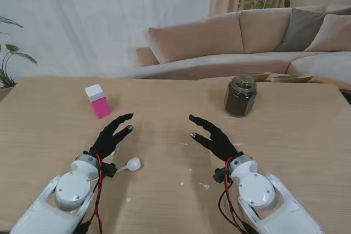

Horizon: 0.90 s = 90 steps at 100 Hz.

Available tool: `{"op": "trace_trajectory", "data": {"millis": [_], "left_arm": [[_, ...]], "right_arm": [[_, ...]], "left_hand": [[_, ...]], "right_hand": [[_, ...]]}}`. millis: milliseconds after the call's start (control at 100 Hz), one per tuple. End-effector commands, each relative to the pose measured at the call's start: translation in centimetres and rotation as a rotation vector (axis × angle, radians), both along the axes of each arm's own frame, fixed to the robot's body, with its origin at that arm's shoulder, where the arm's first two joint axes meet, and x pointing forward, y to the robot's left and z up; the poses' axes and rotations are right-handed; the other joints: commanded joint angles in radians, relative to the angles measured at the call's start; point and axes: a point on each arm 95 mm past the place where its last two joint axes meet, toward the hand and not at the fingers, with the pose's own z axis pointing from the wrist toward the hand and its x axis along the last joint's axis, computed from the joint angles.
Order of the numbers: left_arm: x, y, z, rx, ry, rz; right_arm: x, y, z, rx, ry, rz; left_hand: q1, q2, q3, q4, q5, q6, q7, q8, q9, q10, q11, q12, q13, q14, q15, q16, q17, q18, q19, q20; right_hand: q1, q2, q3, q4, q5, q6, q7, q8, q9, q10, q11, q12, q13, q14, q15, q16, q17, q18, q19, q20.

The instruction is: Portion coffee beans from the glass jar into the coffee jar

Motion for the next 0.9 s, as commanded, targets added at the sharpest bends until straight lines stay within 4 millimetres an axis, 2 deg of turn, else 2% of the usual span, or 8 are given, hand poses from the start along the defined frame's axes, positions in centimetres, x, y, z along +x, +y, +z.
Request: {"op": "trace_trajectory", "data": {"millis": [0,570,620,750,890], "left_arm": [[-0.2,-0.4,0.0,-0.005,0.008,-0.017],[-0.3,-0.5,0.2,0.021,0.014,-0.027],[-0.3,-0.4,0.2,0.029,0.017,-0.031],[-0.4,-0.2,0.0,0.045,0.020,-0.030],[-0.7,0.0,-0.2,0.050,0.021,-0.033]], "right_arm": [[-0.3,0.3,-0.2,0.003,0.014,0.014],[-0.2,0.2,0.1,-0.011,0.005,0.015],[-0.2,0.2,0.2,-0.012,0.001,0.012],[-0.1,0.1,0.9,-0.024,-0.021,0.002],[0.3,0.0,2.2,-0.054,-0.048,-0.006]], "left_hand": [[0.023,0.031,-0.006,0.000,-0.011,-0.025,0.009,-0.010,-0.029,-0.036,0.006,-0.010,-0.023,-0.044,-0.004,-0.011,0.001,-0.045,-0.011,-0.021],[0.030,0.015,-0.006,0.003,-0.015,-0.020,0.007,-0.010,-0.030,-0.035,0.003,-0.010,-0.024,-0.041,-0.006,-0.015,0.001,-0.043,-0.014,-0.029],[0.031,0.013,-0.005,0.004,-0.012,-0.016,0.007,-0.009,-0.029,-0.035,0.003,-0.009,-0.024,-0.040,-0.007,-0.016,0.001,-0.043,-0.015,-0.030],[0.035,0.008,-0.003,0.005,-0.003,-0.007,0.007,-0.007,-0.027,-0.030,0.002,-0.009,-0.024,-0.037,-0.007,-0.018,0.001,-0.041,-0.015,-0.031],[0.039,0.006,-0.002,0.006,0.013,0.006,0.009,-0.005,-0.022,-0.025,0.001,-0.009,-0.024,-0.030,-0.005,-0.016,0.001,-0.038,-0.014,-0.031]], "right_hand": [[0.014,0.017,0.007,0.006,-0.002,-0.019,-0.003,0.011,-0.019,-0.004,0.007,0.002,0.013,-0.037,0.003,0.008,0.000,-0.017,-0.009,0.022],[0.027,0.001,0.031,0.009,0.009,-0.017,0.009,0.011,-0.005,-0.003,0.008,0.002,0.023,-0.035,0.009,0.008,0.007,-0.015,-0.004,0.024],[0.038,-0.005,0.045,0.015,0.016,-0.017,0.014,0.012,0.001,-0.002,0.010,0.003,0.027,-0.033,0.011,0.009,0.011,-0.013,-0.001,0.025],[0.040,-0.033,0.152,0.057,0.033,-0.014,0.044,0.013,0.023,0.001,0.018,0.008,0.042,-0.030,0.023,0.011,0.022,-0.007,0.018,0.027],[0.026,-0.054,0.188,0.045,0.058,0.001,0.083,0.020,0.051,0.013,0.041,0.020,0.067,-0.022,0.050,0.023,0.040,0.000,0.055,0.037]]}}
